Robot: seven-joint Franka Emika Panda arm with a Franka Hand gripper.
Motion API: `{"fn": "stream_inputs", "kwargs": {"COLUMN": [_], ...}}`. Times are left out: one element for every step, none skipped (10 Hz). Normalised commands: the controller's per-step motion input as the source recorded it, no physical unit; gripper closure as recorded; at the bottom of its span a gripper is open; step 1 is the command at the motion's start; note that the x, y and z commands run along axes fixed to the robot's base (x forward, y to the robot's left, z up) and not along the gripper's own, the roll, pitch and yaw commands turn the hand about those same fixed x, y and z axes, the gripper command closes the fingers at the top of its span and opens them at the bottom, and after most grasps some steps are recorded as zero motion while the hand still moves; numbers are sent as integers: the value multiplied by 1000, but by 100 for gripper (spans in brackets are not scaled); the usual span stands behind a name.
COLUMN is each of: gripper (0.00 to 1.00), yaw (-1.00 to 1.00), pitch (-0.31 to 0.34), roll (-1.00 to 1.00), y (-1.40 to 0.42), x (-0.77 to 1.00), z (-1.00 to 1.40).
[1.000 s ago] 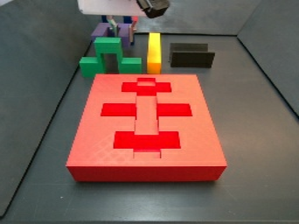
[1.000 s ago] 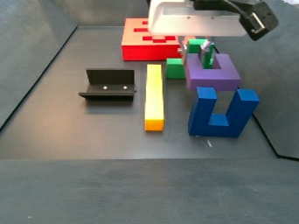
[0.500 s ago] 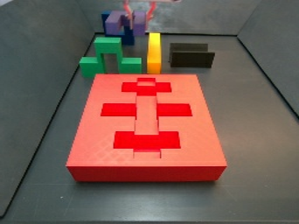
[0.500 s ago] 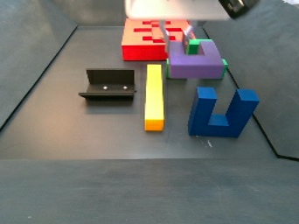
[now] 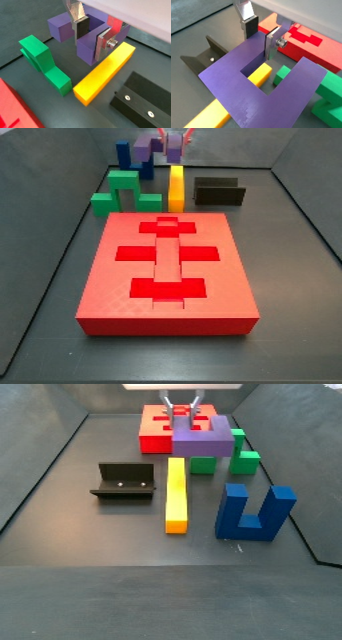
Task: Pick up the purple object. Move up. Place the purple object on the fixture. Regrasp the purple object. Move to above the board. Insert the purple object.
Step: Place the purple object on the fixture.
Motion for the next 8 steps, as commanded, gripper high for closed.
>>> {"fn": "stream_inputs", "kwargs": {"gripper": [100,100,100,100,100,100,100,100], "yaw": [-111,-206,-134,-14,0,-9,-17,-23], "pitch": [114,54,46,49,74,74,71,74], "roll": [-743,-811,-820,-889,-874,-871,-851,-829], "y": [-3,0,0,69,97,91,74,80], "x": [974,934,914,851,840,843,863,869], "z": [100,34,17,0,0,0,0,0]}}
